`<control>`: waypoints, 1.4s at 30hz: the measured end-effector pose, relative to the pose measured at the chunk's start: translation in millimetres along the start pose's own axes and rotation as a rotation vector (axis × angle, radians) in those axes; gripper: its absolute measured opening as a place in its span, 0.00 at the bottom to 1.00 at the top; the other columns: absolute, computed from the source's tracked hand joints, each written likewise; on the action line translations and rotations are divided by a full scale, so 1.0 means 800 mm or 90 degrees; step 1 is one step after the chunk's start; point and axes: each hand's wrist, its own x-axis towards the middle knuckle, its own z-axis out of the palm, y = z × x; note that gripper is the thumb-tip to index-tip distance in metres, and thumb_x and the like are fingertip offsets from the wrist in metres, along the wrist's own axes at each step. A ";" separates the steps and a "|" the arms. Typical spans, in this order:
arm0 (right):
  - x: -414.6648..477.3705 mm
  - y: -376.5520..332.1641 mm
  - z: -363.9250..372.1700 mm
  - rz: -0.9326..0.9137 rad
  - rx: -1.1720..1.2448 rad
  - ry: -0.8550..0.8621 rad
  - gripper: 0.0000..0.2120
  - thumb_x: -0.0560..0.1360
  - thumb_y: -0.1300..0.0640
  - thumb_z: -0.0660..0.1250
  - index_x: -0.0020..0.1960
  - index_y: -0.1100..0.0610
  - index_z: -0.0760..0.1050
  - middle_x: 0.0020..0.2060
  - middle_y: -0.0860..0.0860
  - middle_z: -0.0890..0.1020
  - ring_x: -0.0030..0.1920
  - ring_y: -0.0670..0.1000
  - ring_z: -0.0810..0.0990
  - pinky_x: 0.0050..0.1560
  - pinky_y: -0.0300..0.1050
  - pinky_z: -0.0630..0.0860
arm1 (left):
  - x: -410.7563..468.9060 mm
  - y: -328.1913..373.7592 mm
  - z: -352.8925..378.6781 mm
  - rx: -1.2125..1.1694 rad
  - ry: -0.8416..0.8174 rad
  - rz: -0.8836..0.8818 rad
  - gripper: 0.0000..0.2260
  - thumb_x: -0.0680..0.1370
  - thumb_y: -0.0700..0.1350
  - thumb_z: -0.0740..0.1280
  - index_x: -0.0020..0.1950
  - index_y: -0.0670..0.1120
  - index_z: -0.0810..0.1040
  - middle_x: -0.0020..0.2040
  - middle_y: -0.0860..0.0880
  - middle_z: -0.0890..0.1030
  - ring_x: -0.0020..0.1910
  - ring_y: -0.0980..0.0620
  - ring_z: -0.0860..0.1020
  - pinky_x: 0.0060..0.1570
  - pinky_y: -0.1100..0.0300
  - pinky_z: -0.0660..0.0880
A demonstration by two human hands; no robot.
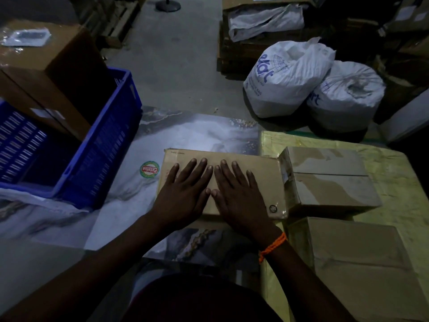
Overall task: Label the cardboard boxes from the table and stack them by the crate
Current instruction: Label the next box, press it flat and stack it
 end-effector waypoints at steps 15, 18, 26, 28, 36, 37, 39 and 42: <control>0.005 0.071 -0.037 0.093 -0.037 -0.133 0.47 0.71 0.24 0.25 0.84 0.46 0.38 0.83 0.47 0.38 0.82 0.51 0.36 0.79 0.55 0.35 | 0.015 -0.032 -0.020 -0.004 -0.070 -0.056 0.36 0.79 0.70 0.37 0.83 0.53 0.45 0.82 0.50 0.40 0.81 0.50 0.40 0.79 0.43 0.40; 0.001 0.077 -0.035 0.095 -0.050 -0.123 0.43 0.75 0.25 0.29 0.84 0.46 0.38 0.83 0.47 0.38 0.82 0.51 0.35 0.77 0.53 0.30 | 0.012 -0.032 -0.012 0.017 -0.045 -0.050 0.34 0.81 0.68 0.39 0.84 0.53 0.48 0.83 0.48 0.43 0.82 0.49 0.42 0.79 0.41 0.42; -0.006 0.077 -0.023 0.105 -0.035 -0.061 0.40 0.79 0.27 0.39 0.85 0.46 0.41 0.84 0.49 0.41 0.83 0.52 0.37 0.80 0.59 0.35 | 0.014 -0.031 0.001 -0.008 -0.010 -0.103 0.35 0.81 0.70 0.45 0.84 0.52 0.51 0.84 0.49 0.44 0.83 0.47 0.42 0.79 0.39 0.46; -0.004 0.079 -0.022 0.154 0.021 -0.030 0.41 0.79 0.27 0.44 0.85 0.47 0.43 0.84 0.50 0.41 0.83 0.53 0.39 0.81 0.59 0.41 | 0.017 -0.030 -0.002 -0.057 0.015 -0.168 0.37 0.81 0.70 0.47 0.84 0.51 0.52 0.84 0.48 0.44 0.82 0.48 0.42 0.78 0.43 0.50; -0.003 0.100 -0.046 0.596 0.623 0.052 0.26 0.75 0.33 0.69 0.67 0.44 0.72 0.60 0.56 0.83 0.56 0.59 0.84 0.55 0.62 0.83 | 0.008 -0.034 -0.011 -0.420 0.096 -0.445 0.45 0.76 0.69 0.63 0.84 0.49 0.50 0.83 0.45 0.57 0.79 0.49 0.62 0.74 0.48 0.62; -0.003 0.099 -0.051 0.616 0.687 0.016 0.22 0.76 0.34 0.69 0.63 0.46 0.76 0.54 0.55 0.86 0.50 0.58 0.86 0.50 0.59 0.84 | 0.008 -0.037 -0.012 -0.516 0.084 -0.487 0.43 0.75 0.71 0.64 0.81 0.47 0.58 0.76 0.45 0.72 0.71 0.50 0.74 0.71 0.47 0.70; -0.006 0.097 -0.056 0.600 0.733 0.004 0.16 0.77 0.37 0.69 0.57 0.46 0.80 0.48 0.55 0.88 0.46 0.57 0.87 0.48 0.60 0.85 | 0.007 -0.044 -0.016 -0.636 0.060 -0.500 0.30 0.75 0.70 0.64 0.65 0.48 0.77 0.52 0.49 0.87 0.48 0.53 0.86 0.56 0.45 0.82; -0.008 0.090 -0.063 0.541 0.746 0.036 0.14 0.76 0.35 0.68 0.53 0.43 0.81 0.46 0.54 0.88 0.44 0.56 0.88 0.49 0.59 0.85 | 0.008 -0.041 -0.027 -0.626 0.055 -0.450 0.20 0.78 0.66 0.64 0.55 0.51 0.80 0.44 0.52 0.87 0.41 0.54 0.86 0.46 0.51 0.83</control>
